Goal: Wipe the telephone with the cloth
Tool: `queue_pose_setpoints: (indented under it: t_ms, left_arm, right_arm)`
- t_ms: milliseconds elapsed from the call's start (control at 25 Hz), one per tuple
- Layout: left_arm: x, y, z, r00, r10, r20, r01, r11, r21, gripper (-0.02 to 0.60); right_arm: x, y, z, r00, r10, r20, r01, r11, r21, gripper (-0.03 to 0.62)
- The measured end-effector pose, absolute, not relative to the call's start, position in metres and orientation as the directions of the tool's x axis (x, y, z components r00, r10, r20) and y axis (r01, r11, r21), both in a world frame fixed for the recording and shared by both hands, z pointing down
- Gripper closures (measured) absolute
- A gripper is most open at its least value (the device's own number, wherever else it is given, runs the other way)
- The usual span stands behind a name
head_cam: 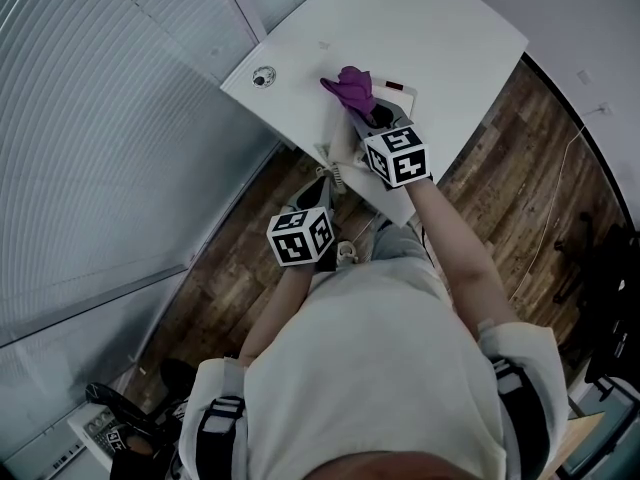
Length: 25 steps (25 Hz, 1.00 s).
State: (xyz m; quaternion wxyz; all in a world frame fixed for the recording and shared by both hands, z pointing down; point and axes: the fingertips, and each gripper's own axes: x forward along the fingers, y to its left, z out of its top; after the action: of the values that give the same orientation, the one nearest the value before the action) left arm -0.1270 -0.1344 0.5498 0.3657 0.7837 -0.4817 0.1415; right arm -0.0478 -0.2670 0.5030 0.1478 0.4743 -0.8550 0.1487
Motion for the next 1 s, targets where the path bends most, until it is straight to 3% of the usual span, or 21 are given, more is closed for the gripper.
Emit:
queue_pose_setpoints:
  t_ms: [1000]
  left_arm:
    - [-0.152, -0.111, 0.545, 0.508, -0.651, 0.564, -0.852, -0.283, 0.44, 0.56]
  right_arm:
    - [-0.074, -0.202, 0.521, -0.532, -0.739, 0.414, -0.84, 0.524, -0.143, 0.505]
